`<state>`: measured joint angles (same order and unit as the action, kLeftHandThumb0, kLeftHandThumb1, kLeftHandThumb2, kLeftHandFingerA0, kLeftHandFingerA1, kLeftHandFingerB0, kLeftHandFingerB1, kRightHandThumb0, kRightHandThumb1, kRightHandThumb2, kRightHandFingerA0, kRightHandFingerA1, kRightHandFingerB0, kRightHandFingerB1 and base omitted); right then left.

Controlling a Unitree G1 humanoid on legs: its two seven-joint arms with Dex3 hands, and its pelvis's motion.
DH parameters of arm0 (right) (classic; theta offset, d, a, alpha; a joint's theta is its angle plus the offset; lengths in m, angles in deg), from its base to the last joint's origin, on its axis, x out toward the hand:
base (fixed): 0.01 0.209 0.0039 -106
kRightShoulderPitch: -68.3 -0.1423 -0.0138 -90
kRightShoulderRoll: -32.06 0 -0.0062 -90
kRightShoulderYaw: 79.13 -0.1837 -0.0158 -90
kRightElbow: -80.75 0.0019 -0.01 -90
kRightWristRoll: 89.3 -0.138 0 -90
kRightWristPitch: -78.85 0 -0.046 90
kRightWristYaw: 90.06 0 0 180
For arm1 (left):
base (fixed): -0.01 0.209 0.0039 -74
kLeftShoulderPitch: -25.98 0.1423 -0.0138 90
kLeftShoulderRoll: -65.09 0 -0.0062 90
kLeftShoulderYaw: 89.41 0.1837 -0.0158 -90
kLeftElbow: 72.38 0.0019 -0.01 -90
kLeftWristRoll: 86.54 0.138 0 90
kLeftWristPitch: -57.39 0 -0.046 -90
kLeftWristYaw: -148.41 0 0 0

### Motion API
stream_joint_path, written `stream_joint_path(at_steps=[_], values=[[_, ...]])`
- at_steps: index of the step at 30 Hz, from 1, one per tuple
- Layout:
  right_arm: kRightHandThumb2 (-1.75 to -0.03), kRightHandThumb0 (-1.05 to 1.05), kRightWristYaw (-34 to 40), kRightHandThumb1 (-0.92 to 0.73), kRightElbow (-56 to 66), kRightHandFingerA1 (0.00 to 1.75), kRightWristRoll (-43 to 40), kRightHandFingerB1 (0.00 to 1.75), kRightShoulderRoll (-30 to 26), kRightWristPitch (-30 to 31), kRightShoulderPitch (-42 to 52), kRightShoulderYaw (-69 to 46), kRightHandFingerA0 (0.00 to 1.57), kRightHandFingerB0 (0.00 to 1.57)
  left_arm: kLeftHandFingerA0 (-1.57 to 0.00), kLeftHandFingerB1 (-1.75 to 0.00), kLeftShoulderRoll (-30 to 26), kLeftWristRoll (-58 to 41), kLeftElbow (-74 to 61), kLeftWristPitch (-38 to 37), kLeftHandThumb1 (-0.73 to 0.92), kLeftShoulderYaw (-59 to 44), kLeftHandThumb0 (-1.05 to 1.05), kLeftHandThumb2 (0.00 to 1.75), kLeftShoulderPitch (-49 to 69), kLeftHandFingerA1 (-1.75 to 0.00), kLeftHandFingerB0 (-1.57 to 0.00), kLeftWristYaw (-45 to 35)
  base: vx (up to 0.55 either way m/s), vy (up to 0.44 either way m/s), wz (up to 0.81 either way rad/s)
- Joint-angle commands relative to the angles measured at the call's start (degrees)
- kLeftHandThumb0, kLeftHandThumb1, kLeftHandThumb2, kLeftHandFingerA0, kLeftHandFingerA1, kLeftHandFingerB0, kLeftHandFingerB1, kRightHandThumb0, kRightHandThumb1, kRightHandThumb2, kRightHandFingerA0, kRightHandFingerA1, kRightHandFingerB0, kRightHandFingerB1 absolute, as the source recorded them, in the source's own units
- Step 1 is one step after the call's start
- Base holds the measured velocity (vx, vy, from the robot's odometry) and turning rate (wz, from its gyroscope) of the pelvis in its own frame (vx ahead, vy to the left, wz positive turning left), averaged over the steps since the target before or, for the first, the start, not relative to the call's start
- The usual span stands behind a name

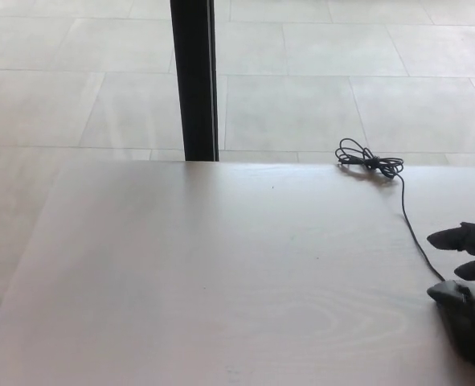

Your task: The robot uses its right fingers to click on the left button of the black mouse placed on the table.

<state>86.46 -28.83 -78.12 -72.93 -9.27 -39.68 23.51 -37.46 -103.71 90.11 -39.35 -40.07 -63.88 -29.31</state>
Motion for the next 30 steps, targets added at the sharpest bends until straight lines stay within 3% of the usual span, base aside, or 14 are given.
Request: stream_joint_path(at_steps=[1, 6, 7, 19, 25, 26, 27, 28, 30], values=[[-0.58, -0.39, 1.63, -0.62, -1.99, 0.43, 8.11, 0.37, -4.19, -8.73, 1.00, 1.98, 0.38, 0.44, -0.88, -0.51, -1.79, -0.61, 0.11, -1.83, 0.56, 0.54, -0.67, 0.57, 0.06, -0.70, -0.60, 0.40, 0.00, 0.000, 0.00], [-0.58, -0.38, 2.37, -0.61, -2.53, 0.43, 9.49, 0.37, -5.34, -12.28, 1.30, 1.92, 0.43, 0.44, -0.90, -0.50, -1.86, -0.93, 0.44, -1.62, 0.55, 0.59, -0.67, 0.57, -0.04, -0.72, -0.58, 0.83, 0.00, 0.000, 0.00], [-0.58, -0.39, 2.15, -0.61, -1.33, 0.44, 10.05, 0.36, -5.90, -11.89, 1.53, 1.75, 0.36, 0.45, -0.84, -0.50, -1.78, -0.78, 0.27, -1.86, 0.55, 0.78, -0.66, 0.57, 0.05, -0.74, -0.58, 0.85, 0.00, 0.000, 0.00], [-0.58, -0.43, 4.79, -0.61, -3.27, 0.48, 16.66, 0.36, -6.15, -15.56, 0.03, 2.83, 0.35, 0.47, -0.92, -0.52, -1.70, -0.96, 0.23, -1.87, 0.55, 1.42, -0.68, 0.57, 0.06, -0.76, -0.61, 0.86, 0.00, 0.000, 0.00], [-0.59, -0.46, 5.04, -0.63, -4.82, 0.47, 17.29, 0.36, -4.27, -15.39, -0.38, 2.72, 0.35, 0.47, -0.83, -0.49, -1.36, -3.07, 0.07, -1.40, 0.53, -0.02, -0.67, 0.57, -0.48, -0.69, -0.54, 0.37, 0.00, 0.000, 0.00], [-0.59, -0.47, 3.87, -0.65, -4.85, 0.45, 16.31, 0.36, -3.65, -14.70, 0.04, 2.47, 0.33, 0.46, -0.76, -0.60, -1.44, -2.55, 0.10, -1.35, 0.42, 0.49, -0.67, 0.84, -0.53, -0.72, -0.51, 0.63, 0.00, 0.000, 0.00], [-0.59, -0.47, 3.82, -0.65, -4.88, 0.45, 16.39, 0.36, -3.61, -14.77, 0.02, 2.39, 0.33, 0.46, -0.76, -0.60, -1.41, -2.62, 0.10, -1.37, 0.42, 0.51, -0.67, 0.84, -0.50, -0.72, -0.51, 0.63, 0.00, 0.000, 0.00], [-0.60, -0.49, 4.14, -0.67, -5.88, 0.44, 17.52, 0.36, -3.40, -14.34, -0.03, 3.02, 0.33, 0.45, -0.89, -0.52, -1.42, -2.38, 0.35, -1.83, 0.56, 0.76, -0.63, 0.57, -0.41, -0.80, -0.62, 0.47, 0.00, 0.000, 0.00], [-0.60, -0.50, 4.64, -0.67, -6.68, 0.44, 18.29, 0.36, -3.29, -14.70, -0.15, 3.24, 0.33, 0.46, -0.97, -0.52, -1.22, -2.85, 0.28, -1.91, 0.54, 0.44, -0.66, 0.57, -0.23, -0.83, -0.64, 0.35, 0.00, 0.000, 0.00]])
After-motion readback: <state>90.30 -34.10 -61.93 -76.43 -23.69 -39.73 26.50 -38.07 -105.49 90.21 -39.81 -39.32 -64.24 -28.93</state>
